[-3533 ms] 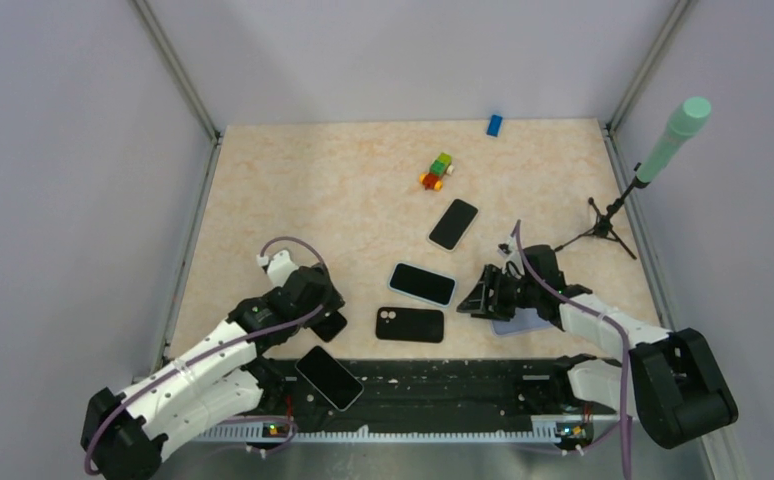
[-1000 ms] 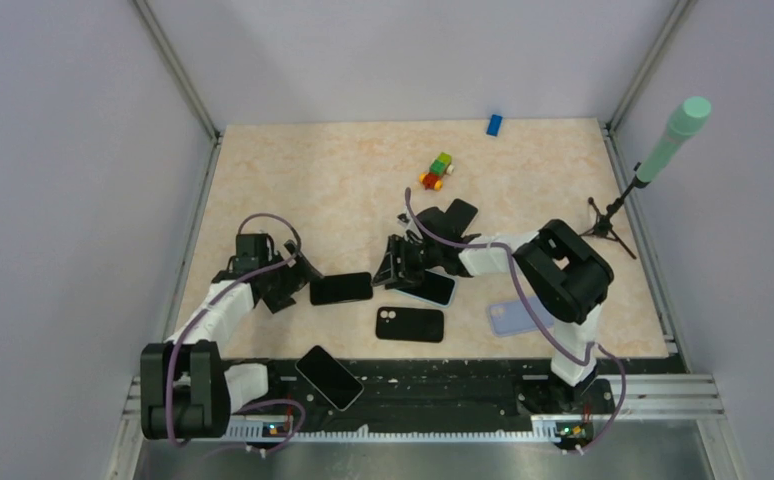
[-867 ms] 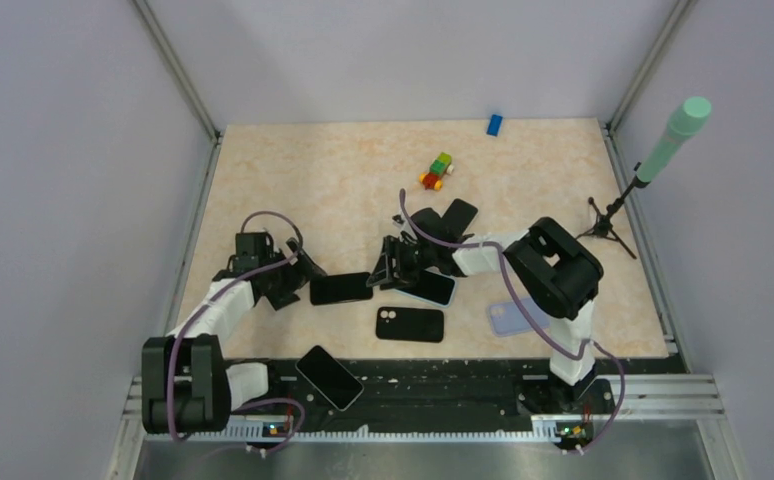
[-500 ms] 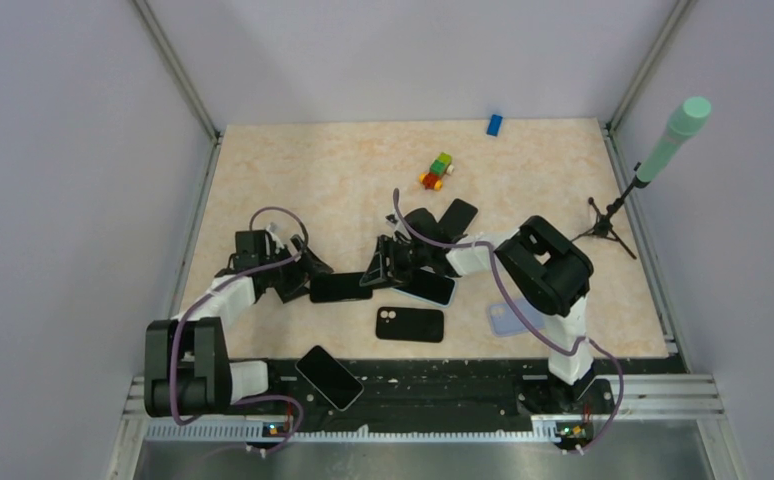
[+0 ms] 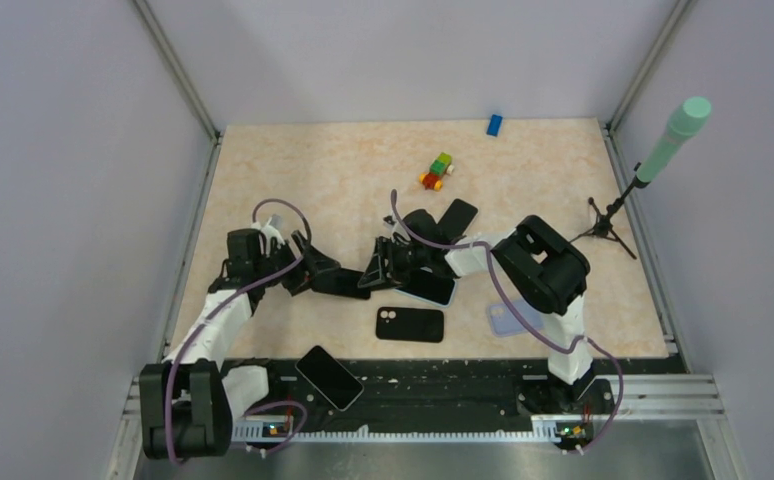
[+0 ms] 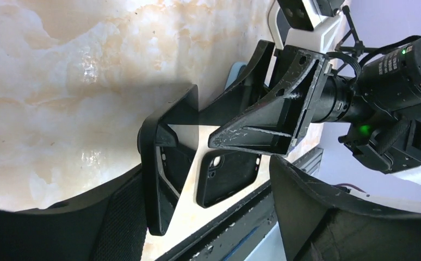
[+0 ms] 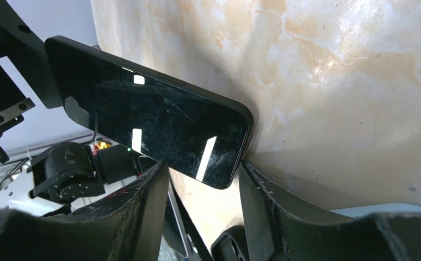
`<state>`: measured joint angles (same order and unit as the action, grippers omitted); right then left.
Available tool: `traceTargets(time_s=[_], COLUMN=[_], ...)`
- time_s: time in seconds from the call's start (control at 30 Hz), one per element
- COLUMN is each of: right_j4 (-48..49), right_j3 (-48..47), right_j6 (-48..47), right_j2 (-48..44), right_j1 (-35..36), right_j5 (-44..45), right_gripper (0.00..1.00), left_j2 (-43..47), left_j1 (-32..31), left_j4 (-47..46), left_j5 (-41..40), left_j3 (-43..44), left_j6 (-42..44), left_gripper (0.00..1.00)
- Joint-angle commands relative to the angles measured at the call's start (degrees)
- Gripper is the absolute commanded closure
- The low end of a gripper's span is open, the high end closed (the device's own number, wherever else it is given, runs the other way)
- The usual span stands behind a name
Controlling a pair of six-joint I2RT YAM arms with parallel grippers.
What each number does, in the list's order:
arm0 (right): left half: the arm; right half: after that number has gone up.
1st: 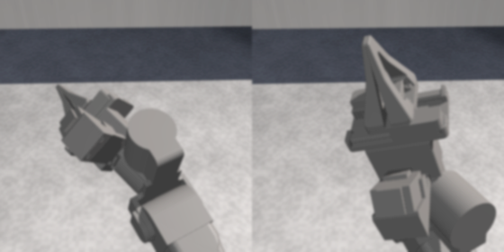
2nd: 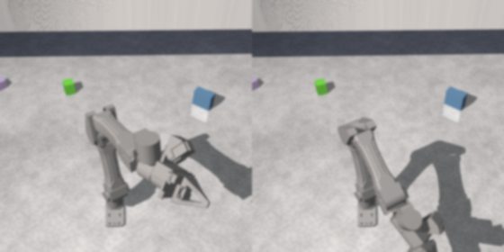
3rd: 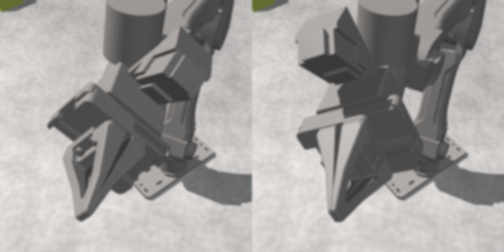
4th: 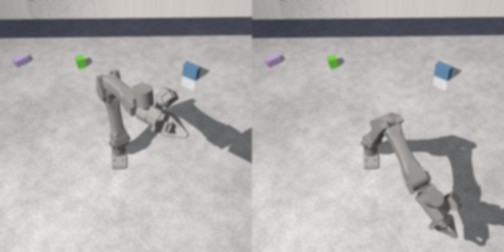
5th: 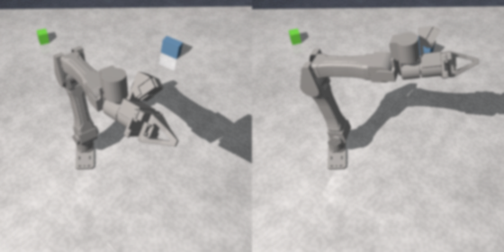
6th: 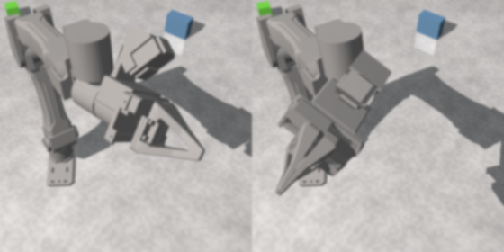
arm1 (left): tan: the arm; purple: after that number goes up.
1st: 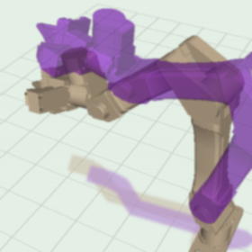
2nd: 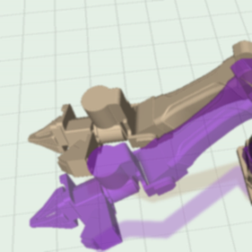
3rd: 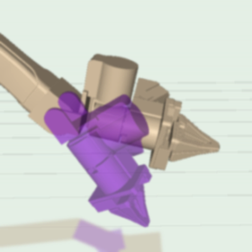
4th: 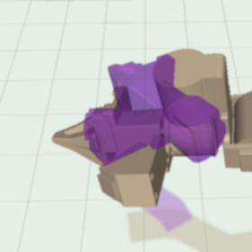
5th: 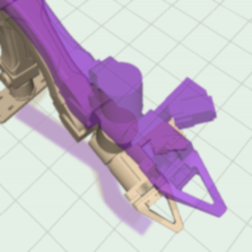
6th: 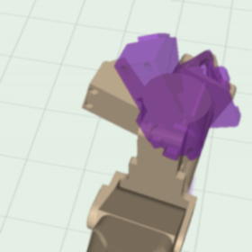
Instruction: Put the phone into the phone case
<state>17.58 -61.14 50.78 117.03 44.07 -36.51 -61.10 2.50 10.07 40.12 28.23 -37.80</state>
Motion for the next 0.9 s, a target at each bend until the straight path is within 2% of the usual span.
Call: traceTargets(time_s=[0.0,0.13,0.2,0.33,0.4,0.67,0.87], right_j4=[0.4,-0.2,-0.5,-2.0,-3.2,-6.1,-4.4], right_j3=[0.2,0.2,0.4,0.8,1.3,4.8,13.0], right_j6=[-1.1,-1.4,-1.6,-2.4,-3.0,-5.5,-5.5], right_j2=[1.0,0.9,0.6,-1.2,-3.2,-15.4,-26.6], right_j1=[1.2,1.2,1.2,1.2,1.3,-0.3,-3.7], right_j5=[-0.4,-0.9,-0.9,-0.2,1.4,5.9,5.0], right_gripper=[0.50,0.50,0.50,0.50,0.50,0.47,0.39], left_j2=[-0.7,-3.5,-3.8,-2.6,-1.2,7.6,14.1], left_j1=[-0.2,-0.3,-0.3,-0.3,-0.3,-0.2,-0.3], left_j4=[-1.5,-2.1,-2.8,-1.6,0.0,3.0,-5.6], left_j5=[3.7,1.7,1.1,-0.2,-1.0,0.3,7.5], left_j3=[-1.2,-2.3,-3.0,-2.9,-2.3,-0.6,-3.2], left_j6=[-0.1,0.1,-0.2,0.5,1.1,0.7,-6.7], left_gripper=[0.27,0.42,0.53,0.87,1.00,1.00,1.00])
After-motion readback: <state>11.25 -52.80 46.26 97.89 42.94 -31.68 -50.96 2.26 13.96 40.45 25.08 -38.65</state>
